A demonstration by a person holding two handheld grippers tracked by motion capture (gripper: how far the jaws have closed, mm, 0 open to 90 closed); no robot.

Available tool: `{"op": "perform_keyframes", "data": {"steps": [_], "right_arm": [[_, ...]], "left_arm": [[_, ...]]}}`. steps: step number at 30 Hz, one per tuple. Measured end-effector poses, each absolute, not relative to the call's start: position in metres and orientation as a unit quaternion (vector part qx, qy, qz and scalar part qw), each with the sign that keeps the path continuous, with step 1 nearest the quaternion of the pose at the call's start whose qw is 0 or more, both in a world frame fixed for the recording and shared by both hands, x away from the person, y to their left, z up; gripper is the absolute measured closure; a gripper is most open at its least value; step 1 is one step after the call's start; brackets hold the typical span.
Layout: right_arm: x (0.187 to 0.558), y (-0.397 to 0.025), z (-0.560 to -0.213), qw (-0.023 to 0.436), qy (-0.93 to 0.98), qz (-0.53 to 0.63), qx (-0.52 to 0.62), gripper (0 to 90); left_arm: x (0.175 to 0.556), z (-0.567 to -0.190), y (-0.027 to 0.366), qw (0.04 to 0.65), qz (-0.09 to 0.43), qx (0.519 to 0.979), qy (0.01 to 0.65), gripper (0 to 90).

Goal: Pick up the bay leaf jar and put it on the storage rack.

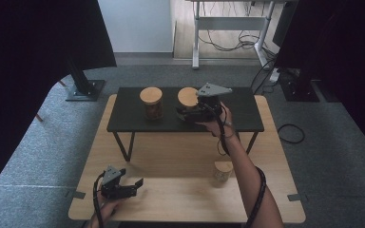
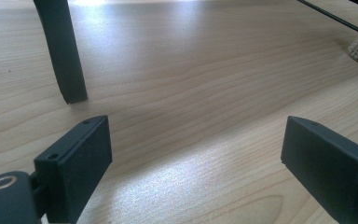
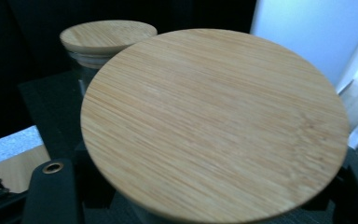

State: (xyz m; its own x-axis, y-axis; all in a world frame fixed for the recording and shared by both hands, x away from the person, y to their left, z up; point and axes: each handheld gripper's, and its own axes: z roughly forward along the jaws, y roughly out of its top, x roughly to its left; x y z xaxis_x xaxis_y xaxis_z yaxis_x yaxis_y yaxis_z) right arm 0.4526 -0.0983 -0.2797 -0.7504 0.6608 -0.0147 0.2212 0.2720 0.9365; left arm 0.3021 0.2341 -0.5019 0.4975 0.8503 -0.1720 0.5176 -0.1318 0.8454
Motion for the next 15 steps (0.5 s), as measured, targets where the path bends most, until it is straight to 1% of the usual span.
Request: {"op": "perform_keyframes", "data": {"steps": [2, 15], "right_arm": [[0.4542, -0.0967, -0.2809, 0.215, 0.774, 0.522, 0.286, 24.9], [0.4580, -0.0955, -0.2862, 0.226, 0.785, 0.499, 0.290, 24.8]], "left_arm": [[0.3020, -0.5019, 0.2342, 0.464, 0.180, 0.730, 0.468, 8.1], [0.3021, -0.5019, 0.2339, 0.463, 0.180, 0.731, 0.467, 8.1]]}}
